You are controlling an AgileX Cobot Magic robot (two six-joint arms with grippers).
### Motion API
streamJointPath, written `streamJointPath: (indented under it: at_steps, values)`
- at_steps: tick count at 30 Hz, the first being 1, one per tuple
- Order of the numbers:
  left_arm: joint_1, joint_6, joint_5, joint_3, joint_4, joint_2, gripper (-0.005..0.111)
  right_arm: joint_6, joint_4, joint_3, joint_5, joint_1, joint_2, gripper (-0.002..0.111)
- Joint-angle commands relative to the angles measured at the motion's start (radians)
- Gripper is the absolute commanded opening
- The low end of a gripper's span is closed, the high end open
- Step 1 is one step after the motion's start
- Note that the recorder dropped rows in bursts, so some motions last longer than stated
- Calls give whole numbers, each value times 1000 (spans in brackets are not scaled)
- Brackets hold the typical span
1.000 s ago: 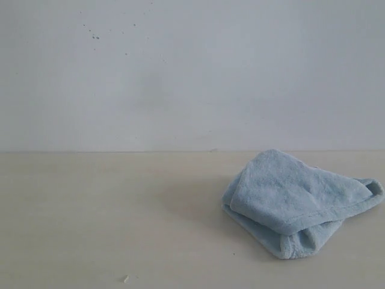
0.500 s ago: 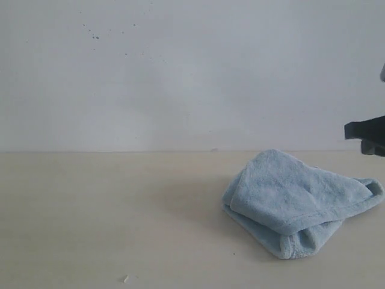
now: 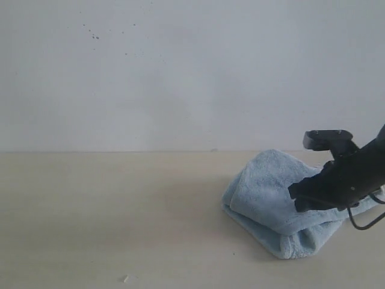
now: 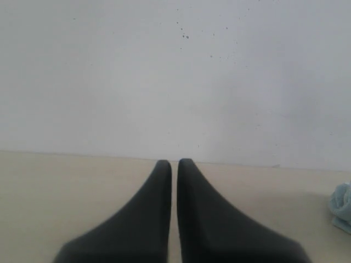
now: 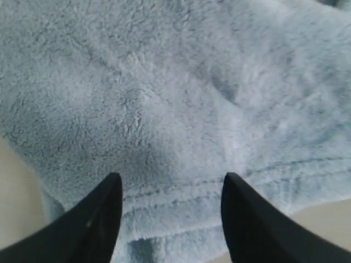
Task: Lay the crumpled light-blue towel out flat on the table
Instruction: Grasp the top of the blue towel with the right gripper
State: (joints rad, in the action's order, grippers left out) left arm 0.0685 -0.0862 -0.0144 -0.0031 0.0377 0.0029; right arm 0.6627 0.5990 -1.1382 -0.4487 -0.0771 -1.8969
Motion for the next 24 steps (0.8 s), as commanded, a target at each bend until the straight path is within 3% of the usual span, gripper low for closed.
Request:
streamJointPath:
  at_steps: [1, 6, 8, 11, 13, 24]
  values:
    - [-2, 2, 0, 3, 3, -3, 4, 24, 27, -30, -2, -17, -71, 53]
    - [-2, 2, 0, 3, 3, -3, 4, 28, 28, -30, 15, -17, -110, 51]
    - [-2, 2, 0, 3, 3, -3, 4, 28, 28, -30, 12, -17, -117, 40]
    - [-2, 2, 0, 3, 3, -3, 4, 28, 28, -30, 7, -17, -113, 12]
    - [-2, 2, 0, 3, 3, -3, 4, 28, 28, -30, 16, -17, -97, 0]
    - [-2, 2, 0, 3, 3, -3, 4, 28, 68, -27, -94, -17, 71, 5]
